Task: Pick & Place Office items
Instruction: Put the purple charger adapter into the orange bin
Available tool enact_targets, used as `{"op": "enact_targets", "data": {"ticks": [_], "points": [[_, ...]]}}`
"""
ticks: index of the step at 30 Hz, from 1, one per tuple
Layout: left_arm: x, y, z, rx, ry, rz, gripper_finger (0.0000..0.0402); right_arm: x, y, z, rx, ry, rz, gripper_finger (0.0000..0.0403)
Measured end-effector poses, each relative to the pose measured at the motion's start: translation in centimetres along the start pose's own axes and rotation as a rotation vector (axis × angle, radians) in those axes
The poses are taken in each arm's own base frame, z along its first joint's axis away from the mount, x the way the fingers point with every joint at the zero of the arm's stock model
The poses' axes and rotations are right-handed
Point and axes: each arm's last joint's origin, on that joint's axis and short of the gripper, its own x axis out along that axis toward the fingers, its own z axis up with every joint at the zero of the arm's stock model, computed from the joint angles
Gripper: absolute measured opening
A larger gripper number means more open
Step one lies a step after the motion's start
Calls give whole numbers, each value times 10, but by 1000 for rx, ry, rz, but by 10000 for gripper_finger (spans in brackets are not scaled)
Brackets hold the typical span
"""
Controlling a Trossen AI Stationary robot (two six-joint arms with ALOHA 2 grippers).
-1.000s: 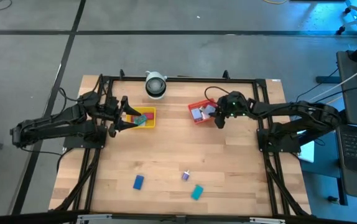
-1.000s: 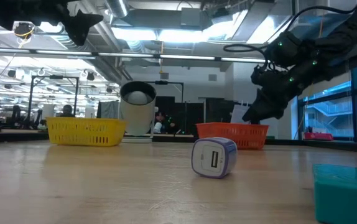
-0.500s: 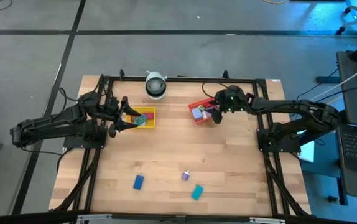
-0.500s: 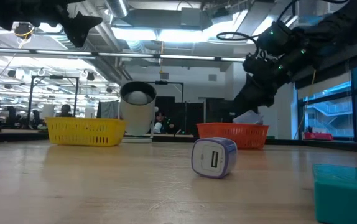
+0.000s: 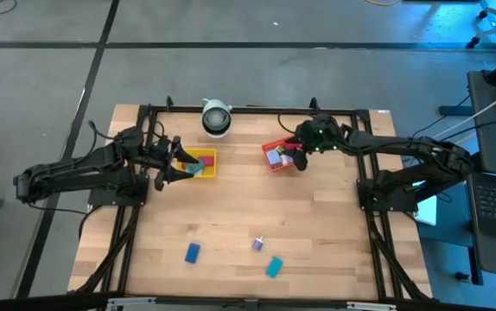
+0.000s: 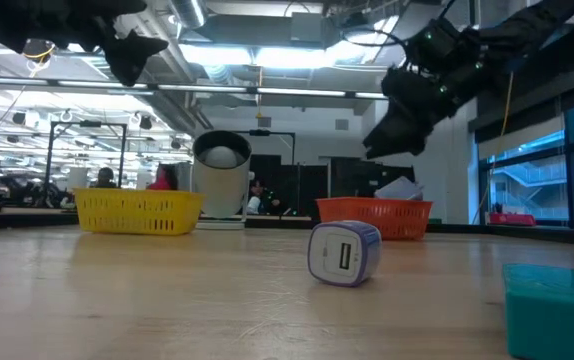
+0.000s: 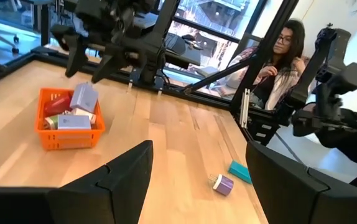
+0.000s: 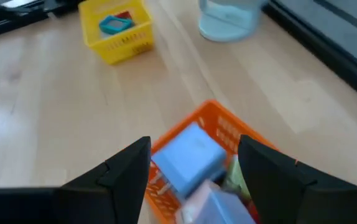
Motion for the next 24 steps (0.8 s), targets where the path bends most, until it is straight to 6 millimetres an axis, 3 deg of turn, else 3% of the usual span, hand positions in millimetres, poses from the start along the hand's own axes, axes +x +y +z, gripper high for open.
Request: {"op": "enact_targets", "data": {"ticks": [5,9,17,24], "points": [[4,-4,-2,-16,28,-50,253,-1,21,13,-65,20,148,239],[6,-10,-4,-21,45,-94,253,0,49,14,-120,44,261,239],[8,-10,-5,-20,36,-39,253,12,100,-7,-251,134,373,226],[13,-7,-7,-75,62,-28,253,42,131,-33,-264,281,431,220]]}}
